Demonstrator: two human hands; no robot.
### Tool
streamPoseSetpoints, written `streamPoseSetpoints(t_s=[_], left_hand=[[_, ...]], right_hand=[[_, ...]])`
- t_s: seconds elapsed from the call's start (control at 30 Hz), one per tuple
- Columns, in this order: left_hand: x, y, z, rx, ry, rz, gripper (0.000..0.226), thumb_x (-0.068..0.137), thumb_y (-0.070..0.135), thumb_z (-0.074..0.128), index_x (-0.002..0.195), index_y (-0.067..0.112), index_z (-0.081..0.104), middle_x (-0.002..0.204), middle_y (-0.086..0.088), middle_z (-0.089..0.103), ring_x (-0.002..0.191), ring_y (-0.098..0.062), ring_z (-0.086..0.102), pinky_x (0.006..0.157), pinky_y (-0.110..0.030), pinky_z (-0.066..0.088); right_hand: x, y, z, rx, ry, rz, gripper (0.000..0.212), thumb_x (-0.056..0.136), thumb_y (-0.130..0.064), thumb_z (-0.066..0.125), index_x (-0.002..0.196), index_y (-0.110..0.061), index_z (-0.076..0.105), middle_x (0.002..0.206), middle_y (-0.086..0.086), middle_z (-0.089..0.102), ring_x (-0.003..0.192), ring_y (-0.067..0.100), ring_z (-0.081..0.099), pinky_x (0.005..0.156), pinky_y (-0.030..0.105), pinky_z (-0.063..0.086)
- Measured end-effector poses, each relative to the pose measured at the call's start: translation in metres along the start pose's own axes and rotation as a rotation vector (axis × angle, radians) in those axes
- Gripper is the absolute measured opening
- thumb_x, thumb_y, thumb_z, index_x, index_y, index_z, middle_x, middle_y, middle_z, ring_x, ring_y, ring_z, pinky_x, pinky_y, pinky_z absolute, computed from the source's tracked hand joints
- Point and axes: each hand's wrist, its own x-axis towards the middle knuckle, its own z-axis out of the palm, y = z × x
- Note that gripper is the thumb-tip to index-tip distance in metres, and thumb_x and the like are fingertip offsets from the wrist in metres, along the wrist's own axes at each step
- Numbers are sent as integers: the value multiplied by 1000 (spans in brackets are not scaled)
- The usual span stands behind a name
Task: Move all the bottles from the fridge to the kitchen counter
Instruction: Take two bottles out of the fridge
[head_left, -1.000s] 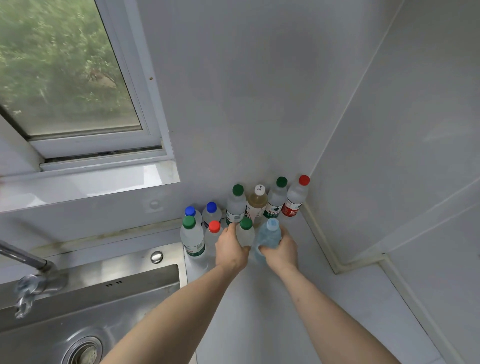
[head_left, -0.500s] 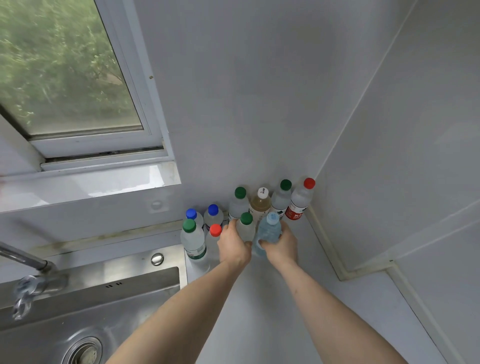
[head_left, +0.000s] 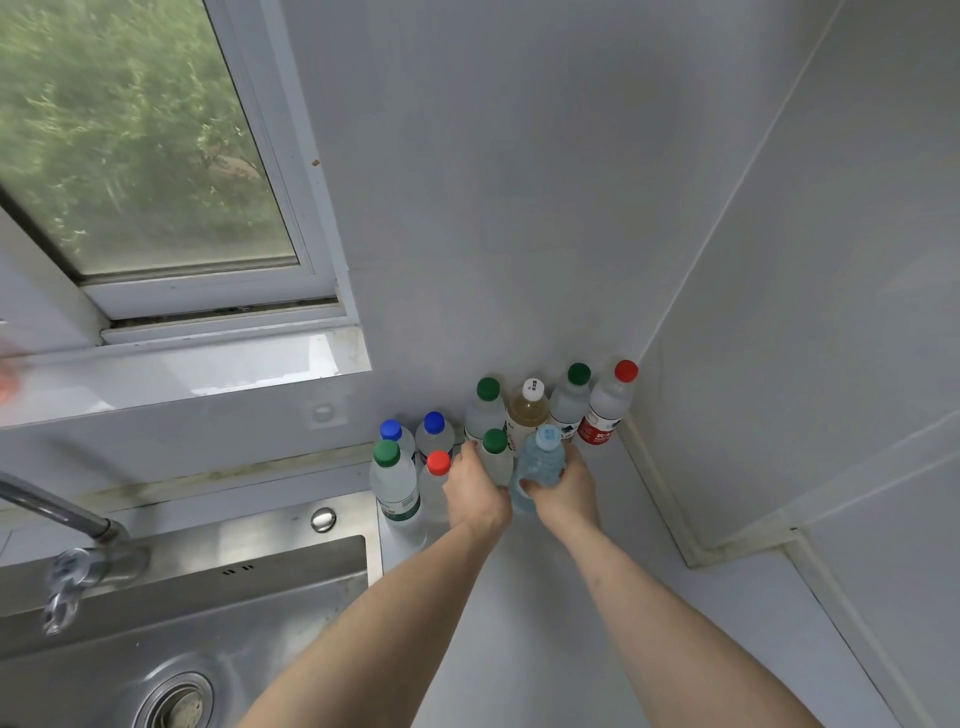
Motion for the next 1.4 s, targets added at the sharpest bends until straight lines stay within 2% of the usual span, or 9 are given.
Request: streamPoseSetpoints(t_s=[0.2,0.3,0.57,0.87,1.0,1.07,1.17,1.27,1.4], left_hand=[[-8,3,-6,69,-10,76,65,85,11,76,140,17,41,136,-7,56,122,-33,58,99,-45,52],[-10,4,-9,69,0,130,70,87,15,75,147,17,37,145,-6,51,129,-31,53,104,-42,48],[-5,12,-13,95,1,157,58,87,7,75,137,15,46,137,-7,54,123,-27,56,101,-36,47],[-12,12,-26,77,-12,163,73,85,10,79,146,16,40,144,-6,53,128,-26,55,102,-36,49],[-26,5,-38,32,-31,223,82,83,14,78,151,22,33,149,-2,49,132,-27,53,107,-42,49],[-38,-1,-47,9,-36,274,82,82,21,77,150,26,32,148,3,49,125,-19,57,107,-46,49],[-66,-14,-70,3,-135,346,76,86,22,74,149,30,34,145,10,48,93,0,62,98,-42,54],[-96,-36,-99,104,-276,468,61,90,27,74,143,32,44,145,15,43,110,-6,60,99,-35,54],[-128,-67,-137,275,-367,609,47,93,32,70,136,33,52,148,15,42,131,-9,48,110,-29,44]], right_hand=[[-6,0,-4,-33,-2,46,52,80,-27,82,125,-30,56,117,-9,67,105,18,65,88,36,54],[-6,3,0,-62,26,85,48,76,-32,82,117,-27,59,113,-2,71,103,25,69,86,40,58],[-5,-6,1,-82,8,134,51,78,-27,86,116,-18,54,115,5,69,105,31,67,77,33,48],[-21,-8,-12,-35,-42,112,52,85,-20,81,130,-19,56,131,5,67,119,30,64,93,37,52],[-42,-7,-20,13,-6,110,64,85,-16,80,143,-16,51,141,6,60,125,30,61,99,35,48],[-58,-5,-24,30,14,108,76,84,-22,82,150,-17,44,152,4,52,132,28,57,108,39,48],[-84,5,-31,40,20,103,81,84,-22,81,154,-19,41,157,1,47,137,25,53,113,43,46],[-126,3,-43,58,58,84,68,86,-14,78,148,-17,49,145,-1,58,128,19,58,107,34,47],[-194,0,-57,43,61,77,65,89,-19,74,149,-25,50,148,-1,55,139,18,50,113,37,44]])
